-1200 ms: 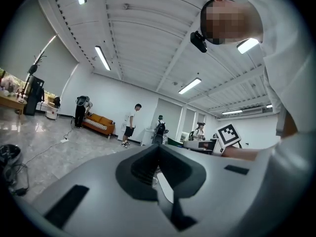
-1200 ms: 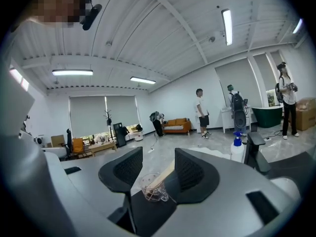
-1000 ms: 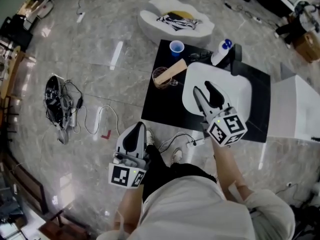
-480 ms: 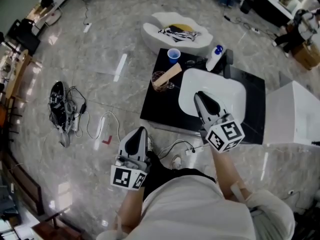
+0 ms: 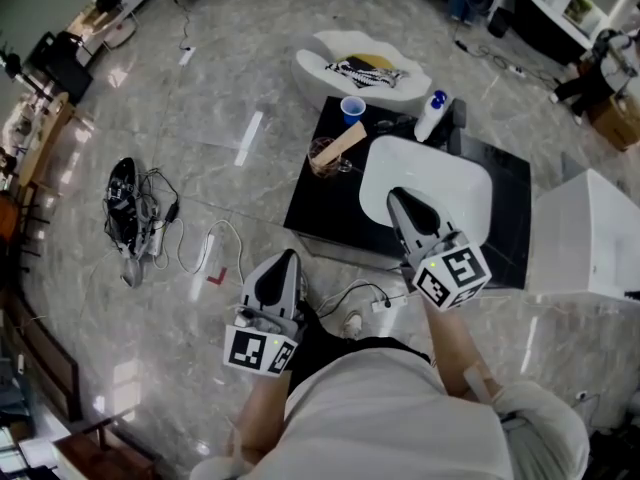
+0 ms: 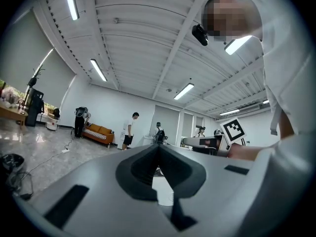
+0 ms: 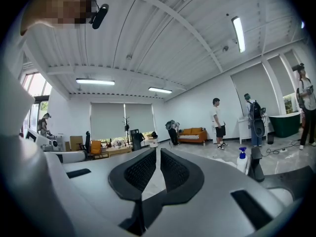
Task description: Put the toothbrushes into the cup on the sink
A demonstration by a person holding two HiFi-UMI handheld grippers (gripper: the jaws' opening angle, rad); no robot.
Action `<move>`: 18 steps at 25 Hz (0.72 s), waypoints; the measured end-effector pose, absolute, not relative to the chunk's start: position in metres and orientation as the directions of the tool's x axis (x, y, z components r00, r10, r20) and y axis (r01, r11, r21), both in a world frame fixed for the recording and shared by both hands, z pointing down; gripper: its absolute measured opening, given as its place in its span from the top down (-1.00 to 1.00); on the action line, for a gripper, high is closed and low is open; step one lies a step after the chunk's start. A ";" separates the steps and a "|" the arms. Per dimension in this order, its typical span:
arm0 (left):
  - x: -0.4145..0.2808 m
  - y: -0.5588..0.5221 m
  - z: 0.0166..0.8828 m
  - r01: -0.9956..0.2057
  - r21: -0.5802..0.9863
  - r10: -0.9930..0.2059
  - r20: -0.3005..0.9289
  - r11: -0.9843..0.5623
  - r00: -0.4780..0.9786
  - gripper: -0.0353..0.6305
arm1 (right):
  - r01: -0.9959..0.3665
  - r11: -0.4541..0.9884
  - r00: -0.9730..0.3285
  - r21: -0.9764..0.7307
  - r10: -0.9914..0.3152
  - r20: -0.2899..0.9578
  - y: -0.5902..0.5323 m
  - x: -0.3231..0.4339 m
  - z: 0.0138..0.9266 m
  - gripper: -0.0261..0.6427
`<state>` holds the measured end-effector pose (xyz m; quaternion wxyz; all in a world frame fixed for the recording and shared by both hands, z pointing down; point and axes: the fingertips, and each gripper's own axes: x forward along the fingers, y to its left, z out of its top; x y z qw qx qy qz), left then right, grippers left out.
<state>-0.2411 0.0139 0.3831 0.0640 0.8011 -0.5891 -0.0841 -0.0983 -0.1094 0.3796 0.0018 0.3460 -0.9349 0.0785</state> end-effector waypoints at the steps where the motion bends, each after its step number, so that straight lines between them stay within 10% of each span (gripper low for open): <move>1: -0.241 0.016 0.382 -0.934 0.199 -0.955 -0.061 -0.296 0.290 0.88 | -0.641 0.755 -0.766 -0.141 -0.641 0.053 -0.106 -0.100 0.377 0.76; 18: -0.238 0.050 0.366 -0.951 0.166 -0.964 -0.085 -0.262 0.251 0.88 | -0.552 0.834 -0.834 0.006 -0.552 -0.005 -0.041 -0.116 0.336 0.77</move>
